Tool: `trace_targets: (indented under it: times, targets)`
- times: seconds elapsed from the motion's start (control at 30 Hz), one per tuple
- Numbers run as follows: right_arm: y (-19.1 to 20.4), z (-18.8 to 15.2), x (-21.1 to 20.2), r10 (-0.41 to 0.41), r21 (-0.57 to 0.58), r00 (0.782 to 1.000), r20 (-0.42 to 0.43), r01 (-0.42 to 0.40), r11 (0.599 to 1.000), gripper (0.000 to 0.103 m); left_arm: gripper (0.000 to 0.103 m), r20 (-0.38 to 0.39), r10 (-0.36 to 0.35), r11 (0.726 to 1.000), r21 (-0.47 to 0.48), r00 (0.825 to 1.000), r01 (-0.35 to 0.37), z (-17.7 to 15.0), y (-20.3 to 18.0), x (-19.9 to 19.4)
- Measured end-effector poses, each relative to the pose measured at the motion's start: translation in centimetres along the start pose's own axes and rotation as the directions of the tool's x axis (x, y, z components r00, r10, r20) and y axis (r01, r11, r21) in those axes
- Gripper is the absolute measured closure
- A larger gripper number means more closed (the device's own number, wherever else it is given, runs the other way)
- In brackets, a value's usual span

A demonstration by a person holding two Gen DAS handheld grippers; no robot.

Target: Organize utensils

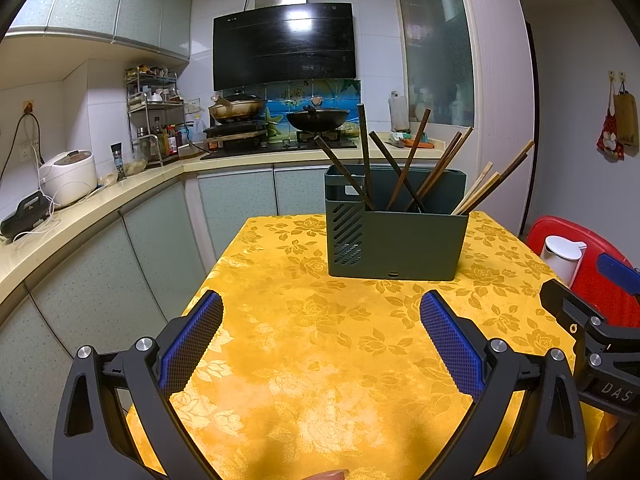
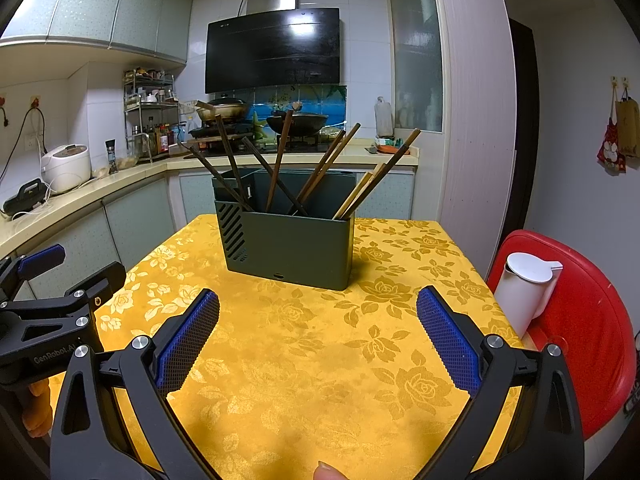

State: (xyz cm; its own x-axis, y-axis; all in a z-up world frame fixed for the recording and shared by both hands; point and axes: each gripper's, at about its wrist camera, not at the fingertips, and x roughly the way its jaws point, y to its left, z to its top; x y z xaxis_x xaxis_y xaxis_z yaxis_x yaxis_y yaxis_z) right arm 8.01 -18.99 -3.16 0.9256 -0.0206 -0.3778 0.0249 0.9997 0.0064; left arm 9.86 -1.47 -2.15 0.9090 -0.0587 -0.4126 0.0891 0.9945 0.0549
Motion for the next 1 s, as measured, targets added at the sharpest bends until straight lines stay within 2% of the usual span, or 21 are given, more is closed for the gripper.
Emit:
trace_targets:
  times: [0.33,0.67,1.0]
  targets:
    - [-0.2,0.2,0.1,0.000,0.000,1.000,-0.001,0.000,1.000,0.007,0.008,-0.008,-0.025,1.000,-0.017,1.000,0.025,0.3,0.2,0.0]
    - [0.0,-0.8,0.3,-0.001,0.007,1.000,-0.014,0.001,1.000,0.007,0.008,0.061,-0.022,1.000,0.006,0.998,0.022,0.0,0.0,-0.5]
    - [-0.3,-0.8,0.3,0.003,0.017,1.000,-0.021,-0.003,1.000,0.007,0.008,-0.013,-0.018,1.000,-0.026,1.000,0.017,-0.2,0.5,0.8]
